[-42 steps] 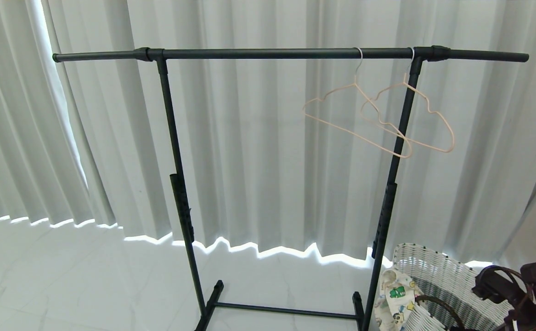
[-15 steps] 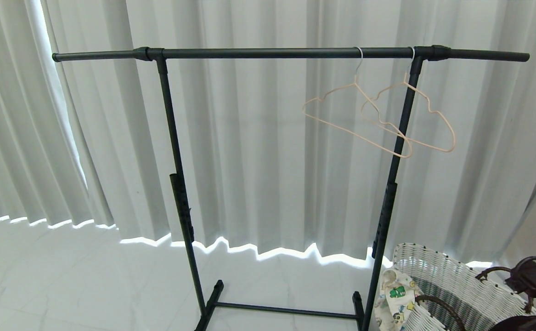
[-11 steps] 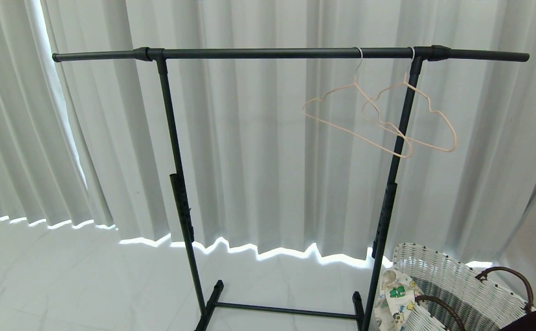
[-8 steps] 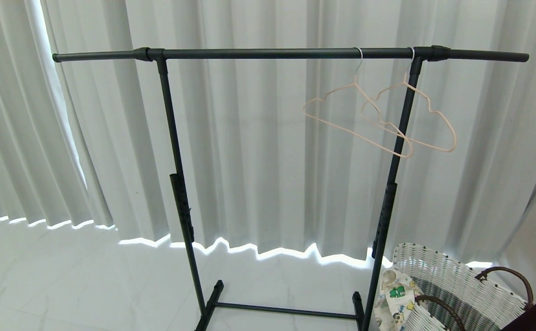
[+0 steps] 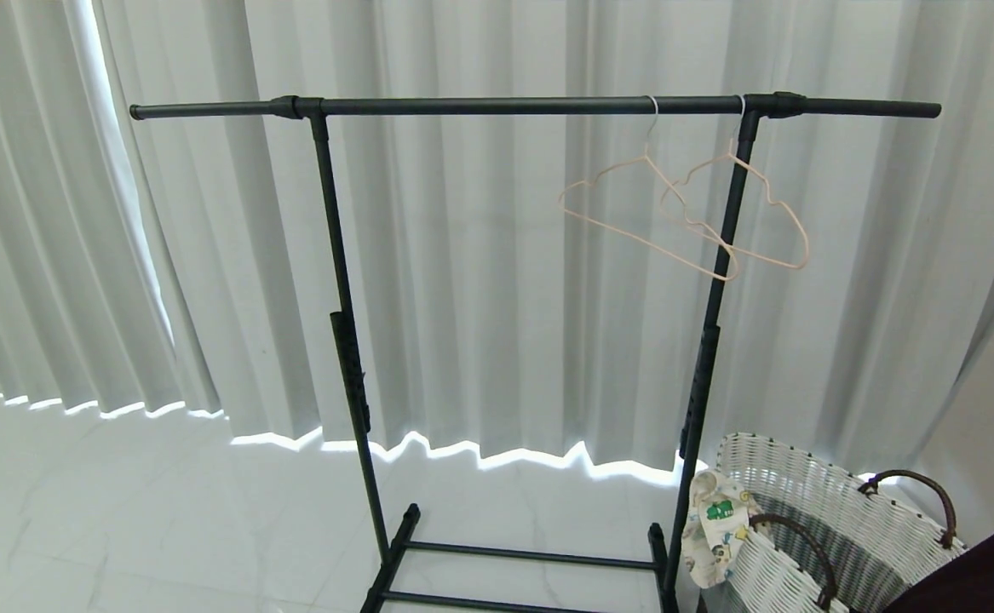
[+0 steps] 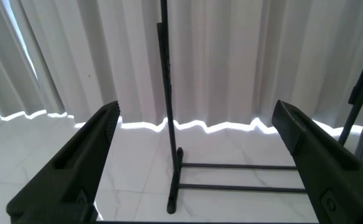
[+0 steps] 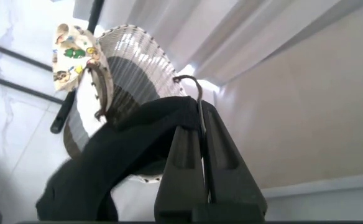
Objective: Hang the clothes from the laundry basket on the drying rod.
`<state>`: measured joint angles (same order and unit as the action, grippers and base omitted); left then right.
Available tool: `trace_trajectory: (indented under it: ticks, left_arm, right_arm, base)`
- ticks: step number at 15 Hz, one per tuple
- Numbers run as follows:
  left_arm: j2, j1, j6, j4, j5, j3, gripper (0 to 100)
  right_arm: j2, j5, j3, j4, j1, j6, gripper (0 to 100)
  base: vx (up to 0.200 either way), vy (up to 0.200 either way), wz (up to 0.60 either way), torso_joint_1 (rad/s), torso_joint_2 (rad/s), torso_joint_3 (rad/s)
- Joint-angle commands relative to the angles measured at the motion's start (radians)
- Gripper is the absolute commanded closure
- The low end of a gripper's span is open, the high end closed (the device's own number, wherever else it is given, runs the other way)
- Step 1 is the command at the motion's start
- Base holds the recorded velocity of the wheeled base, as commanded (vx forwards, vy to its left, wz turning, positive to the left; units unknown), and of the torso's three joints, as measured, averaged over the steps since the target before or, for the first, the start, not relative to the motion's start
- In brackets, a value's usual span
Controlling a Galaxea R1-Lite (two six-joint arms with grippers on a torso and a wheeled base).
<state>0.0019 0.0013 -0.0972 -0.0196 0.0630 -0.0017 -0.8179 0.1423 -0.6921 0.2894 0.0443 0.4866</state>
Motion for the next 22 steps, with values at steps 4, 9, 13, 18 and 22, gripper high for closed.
trace_trajectory:
  ticks: [4, 9, 13, 18, 22]
  left_arm:
    - [0.0, 0.0, -0.009, 0.0, 0.0, 0.0, 0]
    - [0.0, -0.001, 0.016, 0.004, 0.0, 0.0, 0]
    - [0.202, -0.049, 0.017, 0.018, 0.035, -0.254, 0]
    - [0.773, -0.187, -0.072, 0.023, 0.077, -0.595, 0]
    - [1.057, -0.458, -0.058, 0.084, 0.066, -0.722, 0]
  right_arm:
    - [-0.03, -0.006, 0.016, 0.014, 0.138, -0.059, 100]
    - [-0.078, -0.01, 0.048, 0.014, 0.467, -0.253, 100]
    - [-0.173, -0.01, 0.016, -0.067, 0.606, -0.322, 100]
    - [-0.409, -0.01, -0.11, -0.291, 0.718, -0.333, 100]
    - [-0.526, -0.01, -0.282, -0.308, 0.833, -0.425, 100]
  base:
    - [0.0, 0.0, 0.0, 0.0, 0.0, 0.0]
    - [0.0, 0.0, 0.0, 0.0, 0.0, 0.0]
    - [0.0, 0.0, 0.0, 0.0, 0.0, 0.0]
    - [0.0, 0.0, 0.0, 0.0, 0.0, 0.0]
    - [0.0, 0.0, 0.0, 0.0, 0.0, 0.0]
